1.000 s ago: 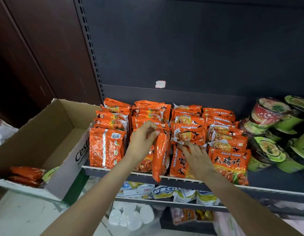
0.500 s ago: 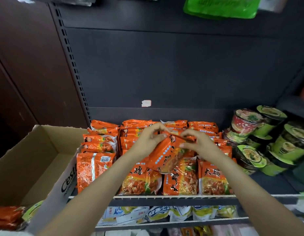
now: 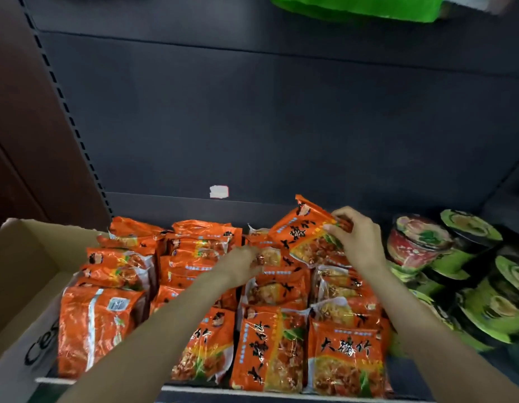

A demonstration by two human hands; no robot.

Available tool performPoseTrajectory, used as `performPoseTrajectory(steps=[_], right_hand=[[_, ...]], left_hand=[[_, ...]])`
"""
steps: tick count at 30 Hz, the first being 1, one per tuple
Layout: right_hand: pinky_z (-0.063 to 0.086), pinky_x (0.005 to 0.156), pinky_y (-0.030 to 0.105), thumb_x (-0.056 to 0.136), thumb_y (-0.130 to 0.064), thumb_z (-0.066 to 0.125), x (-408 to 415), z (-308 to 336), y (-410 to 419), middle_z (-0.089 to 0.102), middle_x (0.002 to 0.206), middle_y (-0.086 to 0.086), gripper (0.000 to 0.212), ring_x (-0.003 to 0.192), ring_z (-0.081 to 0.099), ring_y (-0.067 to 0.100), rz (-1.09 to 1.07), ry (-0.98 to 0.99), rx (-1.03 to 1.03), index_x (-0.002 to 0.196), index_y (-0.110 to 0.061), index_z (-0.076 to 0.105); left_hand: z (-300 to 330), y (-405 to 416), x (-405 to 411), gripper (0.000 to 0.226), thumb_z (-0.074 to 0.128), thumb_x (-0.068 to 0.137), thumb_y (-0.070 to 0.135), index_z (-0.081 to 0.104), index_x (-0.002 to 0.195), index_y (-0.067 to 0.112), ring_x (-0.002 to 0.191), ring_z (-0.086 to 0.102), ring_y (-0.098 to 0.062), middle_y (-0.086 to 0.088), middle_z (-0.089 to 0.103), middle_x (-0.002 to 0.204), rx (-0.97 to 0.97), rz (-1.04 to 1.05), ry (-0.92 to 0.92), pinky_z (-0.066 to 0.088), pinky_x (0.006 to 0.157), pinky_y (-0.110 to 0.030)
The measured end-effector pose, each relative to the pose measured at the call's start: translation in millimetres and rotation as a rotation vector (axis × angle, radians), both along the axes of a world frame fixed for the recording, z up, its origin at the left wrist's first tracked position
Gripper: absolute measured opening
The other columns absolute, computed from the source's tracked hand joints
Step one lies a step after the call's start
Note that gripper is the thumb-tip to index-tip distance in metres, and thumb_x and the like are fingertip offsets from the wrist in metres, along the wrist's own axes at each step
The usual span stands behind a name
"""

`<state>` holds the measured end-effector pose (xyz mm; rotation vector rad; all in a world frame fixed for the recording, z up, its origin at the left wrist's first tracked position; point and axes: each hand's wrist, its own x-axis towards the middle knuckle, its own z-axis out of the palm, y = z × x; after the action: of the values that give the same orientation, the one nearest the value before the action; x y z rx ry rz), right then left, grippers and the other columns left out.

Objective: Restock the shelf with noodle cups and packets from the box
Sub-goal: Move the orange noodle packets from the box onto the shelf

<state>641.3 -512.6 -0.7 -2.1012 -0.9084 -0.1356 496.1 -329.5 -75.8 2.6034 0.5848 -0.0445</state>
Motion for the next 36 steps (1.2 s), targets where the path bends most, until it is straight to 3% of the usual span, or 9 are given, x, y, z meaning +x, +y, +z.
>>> performPoseTrajectory(steps=[3,8,13,17,21,24,29,33,36], right_hand=[[0.043,0.079,0.021,0.082,-0.024,0.071,12.5,-8.0,7.9,0.066,0.092,-0.008,0.017,0.089,0.06,0.008,0.006,0.009,-0.006,0.096,-0.017,0.065],[0.049,0.081,0.027,0.082,-0.023,0.071,15.9,-19.8,19.9,0.066,0.093,-0.007,0.017,0.092,0.063,0.012,0.034,0.007,-0.022,0.096,-0.018,0.064],[0.049,0.086,0.028,0.082,-0.024,0.07,12.1,-21.7,26.8,0.068,0.1,-0.003,0.019,0.097,0.062,0.013,0.067,-0.007,-0.008,0.099,-0.017,0.064],[0.049,0.089,0.033,0.083,-0.023,0.069,6.9,-16.6,31.0,0.067,0.1,-0.004,0.018,0.098,0.061,0.014,0.124,-0.04,0.01,0.1,-0.017,0.065],[0.046,0.085,0.028,0.082,-0.021,0.07,-0.9,-13.3,33.8,0.067,0.099,-0.003,0.018,0.096,0.061,0.014,0.154,-0.072,0.03,0.099,-0.016,0.065],[0.041,0.082,0.021,0.082,-0.022,0.071,-5.9,-16.3,32.2,0.068,0.101,-0.003,0.021,0.097,0.061,0.012,0.218,-0.024,-0.091,0.101,-0.016,0.067],[0.044,0.093,0.028,0.085,-0.021,0.068,-11.6,-34.3,29.5,0.067,0.112,0.001,0.025,0.108,0.06,0.017,0.294,0.024,-0.295,0.109,-0.014,0.068],[0.034,0.092,0.024,0.09,-0.021,0.061,-14.4,-50.9,27.5,0.057,0.113,0.006,0.025,0.111,0.05,0.02,0.317,0.002,-0.442,0.113,-0.015,0.067],[0.039,0.094,0.03,0.092,-0.023,0.057,-18.7,-56.3,27.4,0.056,0.114,0.004,0.029,0.111,0.05,0.019,0.299,-0.021,-0.469,0.12,-0.019,0.062]], left_hand=[[-8.5,1.6,3.5,0.051,0.05,0.095,0.034,0.037,0.142,0.019,0.128,0.044,-0.028,-0.01,0.045,0.142,0.104,-0.064,0.179,0.036,0.106,-0.041],[-10.9,0.0,3.1,0.047,0.048,0.096,0.032,0.04,0.141,0.022,0.131,0.041,-0.025,-0.007,0.044,0.142,0.185,-0.097,0.207,0.031,0.109,-0.041],[-11.4,-3.0,-6.8,0.036,0.051,0.096,0.028,0.052,0.131,0.021,0.128,0.042,-0.02,-0.001,0.052,0.135,0.147,-0.081,0.08,0.028,0.108,-0.041],[-12.5,-5.2,-21.8,0.033,0.055,0.094,0.028,0.056,0.127,0.024,0.125,0.045,-0.019,0.001,0.055,0.13,0.062,-0.119,0.01,0.034,0.107,-0.044],[-7.6,-11.9,-28.7,0.031,0.056,0.093,0.026,0.059,0.123,0.025,0.119,0.05,-0.017,0.002,0.057,0.124,0.028,-0.163,-0.03,0.038,0.103,-0.04],[-4.6,-16.1,-31.6,0.031,0.056,0.093,0.025,0.059,0.124,0.025,0.12,0.049,-0.017,0.002,0.057,0.126,0.042,-0.192,-0.027,0.039,0.103,-0.04],[-2.5,-20.3,-38.7,0.032,0.057,0.093,0.024,0.059,0.125,0.026,0.123,0.047,-0.017,0.002,0.056,0.129,0.037,-0.199,-0.033,0.037,0.105,-0.04],[-0.9,-24.1,-45.2,0.033,0.054,0.094,0.021,0.057,0.127,0.024,0.129,0.042,-0.018,0.001,0.053,0.134,0.046,-0.203,-0.036,0.035,0.107,-0.039],[-0.9,-26.7,-48.2,0.034,0.053,0.094,0.021,0.056,0.128,0.023,0.128,0.043,-0.016,0.001,0.052,0.135,0.059,-0.186,-0.051,0.035,0.107,-0.037]])
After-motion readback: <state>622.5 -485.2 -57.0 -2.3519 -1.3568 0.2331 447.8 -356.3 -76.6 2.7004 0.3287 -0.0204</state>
